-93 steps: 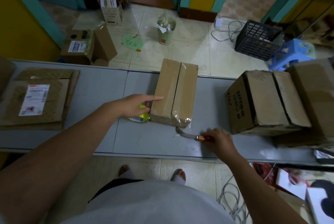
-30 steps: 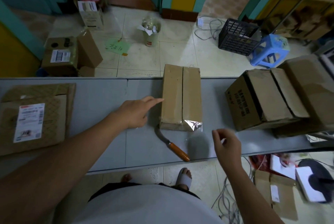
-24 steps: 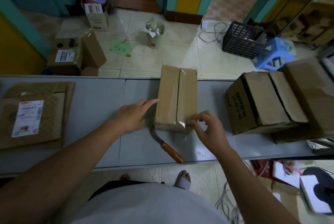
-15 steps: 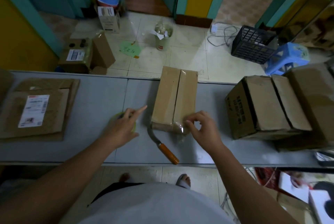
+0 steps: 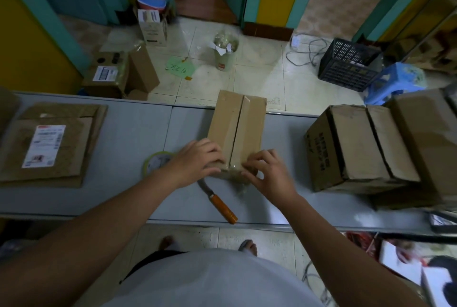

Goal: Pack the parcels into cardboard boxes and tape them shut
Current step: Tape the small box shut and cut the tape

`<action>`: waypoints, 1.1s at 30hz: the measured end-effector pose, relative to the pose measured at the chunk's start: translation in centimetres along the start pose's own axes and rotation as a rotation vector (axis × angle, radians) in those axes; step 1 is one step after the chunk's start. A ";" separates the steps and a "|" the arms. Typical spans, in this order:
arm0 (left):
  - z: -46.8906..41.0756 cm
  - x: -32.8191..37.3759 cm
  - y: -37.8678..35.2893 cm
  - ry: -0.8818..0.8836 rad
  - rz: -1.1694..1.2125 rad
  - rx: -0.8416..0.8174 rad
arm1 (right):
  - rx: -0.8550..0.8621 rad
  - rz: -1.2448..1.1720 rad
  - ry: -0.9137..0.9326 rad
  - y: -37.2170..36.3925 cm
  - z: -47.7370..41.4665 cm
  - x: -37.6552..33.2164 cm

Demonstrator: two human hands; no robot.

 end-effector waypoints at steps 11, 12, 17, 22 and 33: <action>2.0 -2.1 -0.1 -0.021 0.109 0.070 | 0.013 0.054 0.128 -0.2 1.8 1.8; 2.1 -2.2 -0.1 0.021 0.129 0.077 | -0.002 0.022 0.105 0.0 1.9 1.3; 3.8 -2.8 0.3 0.267 0.217 0.099 | 0.040 -0.199 -0.191 0.5 3.9 0.2; 3.9 -2.7 0.5 0.383 0.174 0.044 | 0.162 -0.110 -0.408 0.1 3.2 -0.3; 3.9 -3.1 0.9 0.319 0.090 0.014 | 0.067 0.033 -0.275 0.7 3.1 0.4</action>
Point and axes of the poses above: each hand's wrist, its own z-axis away from the middle knuckle, its own y-axis out of the back of the hand, x = y × z, the point moved 3 cm from there along -z, towards the middle knuckle, and after that the axes turned 9 degrees about -z, right-handed, at the moved point
